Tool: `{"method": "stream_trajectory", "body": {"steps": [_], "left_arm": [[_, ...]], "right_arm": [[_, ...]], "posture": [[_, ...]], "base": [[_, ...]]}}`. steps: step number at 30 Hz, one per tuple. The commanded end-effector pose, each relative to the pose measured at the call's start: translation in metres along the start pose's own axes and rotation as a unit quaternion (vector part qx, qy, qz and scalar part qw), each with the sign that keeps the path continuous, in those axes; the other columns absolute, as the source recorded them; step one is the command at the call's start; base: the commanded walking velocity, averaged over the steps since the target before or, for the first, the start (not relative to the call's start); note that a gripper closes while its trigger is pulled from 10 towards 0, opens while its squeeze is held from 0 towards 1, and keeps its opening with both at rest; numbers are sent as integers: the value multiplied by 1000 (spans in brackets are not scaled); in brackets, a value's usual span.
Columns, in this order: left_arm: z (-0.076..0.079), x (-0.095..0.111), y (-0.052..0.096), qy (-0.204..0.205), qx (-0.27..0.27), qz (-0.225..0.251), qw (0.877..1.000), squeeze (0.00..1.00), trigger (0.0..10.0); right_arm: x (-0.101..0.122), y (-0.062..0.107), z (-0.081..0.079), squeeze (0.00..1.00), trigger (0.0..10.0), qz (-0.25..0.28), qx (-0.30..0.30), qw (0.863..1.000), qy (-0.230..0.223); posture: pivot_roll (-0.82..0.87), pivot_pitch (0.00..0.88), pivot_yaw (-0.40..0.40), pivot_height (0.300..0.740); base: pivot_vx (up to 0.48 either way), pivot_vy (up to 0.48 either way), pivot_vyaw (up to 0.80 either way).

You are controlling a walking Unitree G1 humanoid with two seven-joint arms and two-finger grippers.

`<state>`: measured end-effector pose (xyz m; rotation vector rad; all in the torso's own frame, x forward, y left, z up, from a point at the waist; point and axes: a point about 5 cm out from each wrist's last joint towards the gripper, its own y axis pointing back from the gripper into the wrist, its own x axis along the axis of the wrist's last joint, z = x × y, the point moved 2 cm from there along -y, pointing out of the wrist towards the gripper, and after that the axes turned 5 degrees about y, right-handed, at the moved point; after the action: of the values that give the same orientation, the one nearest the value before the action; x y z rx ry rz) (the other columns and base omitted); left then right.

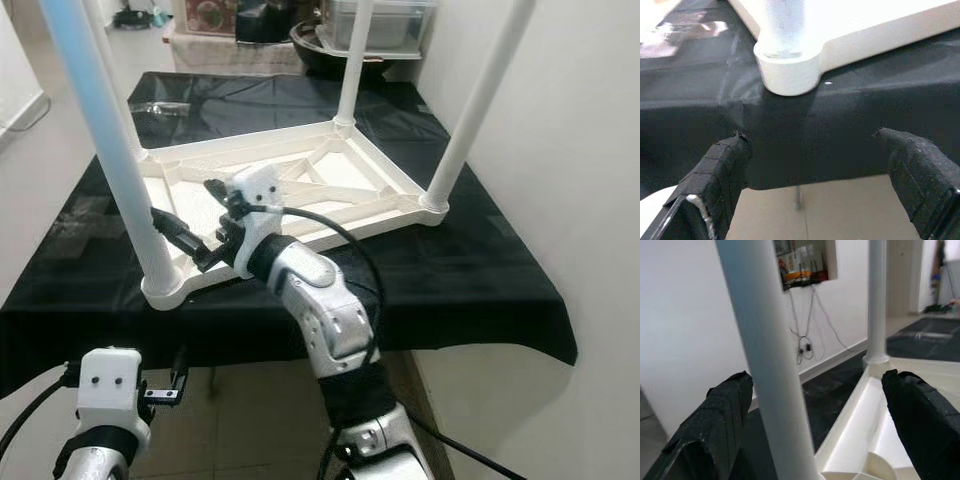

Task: Building children table

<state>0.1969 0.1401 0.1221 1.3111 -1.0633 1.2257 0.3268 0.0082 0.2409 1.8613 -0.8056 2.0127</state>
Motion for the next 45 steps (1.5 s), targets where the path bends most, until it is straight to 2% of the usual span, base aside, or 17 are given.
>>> {"method": "stream_trajectory", "body": {"steps": [1,3,8,15,17,24,26,30,31,34,35,37,40,45], "left_arm": [[-2,-1,4,-2,5,-4,1000,0,10000],[-2,-1,4,-2,5,-4,1000,0,10000],[-1,-2,7,3,10,-6,1000,0,10000],[2,-2,8,7,9,-8,1000,0,10000],[2,-1,9,9,10,-8,1000,0,10000],[2,0,9,10,13,-6,1000,0,10000],[-4,3,10,13,28,2,1000,0,10000],[-8,4,10,13,34,4,999,0,10000],[-16,6,12,10,44,9,999,0,10000],[-16,6,12,10,44,9,999,0,10000],[-22,8,16,5,51,13,999,0,10000],[-22,8,16,5,51,13,999,0,10000],[-34,12,26,-7,74,16,997,0,10000],[-39,13,30,-14,89,14,996,0,10000]], "right_arm": [[3,-14,-18,0,10000,18,37,999,-22],[3,-14,-18,0,10000,18,37,999,-22],[6,-25,-36,0,10000,30,54,998,-24],[9,-30,-45,0,10000,37,57,997,-20],[8,-35,-52,0,10000,35,56,998,-17],[5,-39,-55,0,10000,27,48,998,-12],[-2,-46,-55,0,10000,12,30,999,-12],[-4,-49,-54,0,10000,6,23,1000,-12],[-7,-54,-50,0,10000,0,11,1000,-12],[-7,-54,-50,0,10000,0,11,1000,-12],[-7,-59,-47,0,10000,-3,4,1000,-12],[-7,-59,-47,0,10000,-3,4,1000,-12],[2,-70,-46,0,10000,12,21,1000,-16],[14,-74,-49,0,10000,33,48,998,-21]], "posture": [[17,169,-85,734],[17,169,-85,734],[10,176,-91,734],[9,177,-98,734],[9,177,-98,734],[2,178,-103,734],[6,187,-112,734],[6,187,-112,734],[9,197,-126,734],[9,197,-126,734],[15,211,-135,734],[15,211,-135,734],[32,233,-160,734],[27,235,-159,734]], "base": [[0,0,0],[0,0,0],[0,0,0],[0,0,0],[0,0,0],[0,0,0],[0,0,0],[0,0,0],[0,0,0],[0,0,0],[0,0,0],[0,0,0],[0,0,0],[0,0,0]]}}
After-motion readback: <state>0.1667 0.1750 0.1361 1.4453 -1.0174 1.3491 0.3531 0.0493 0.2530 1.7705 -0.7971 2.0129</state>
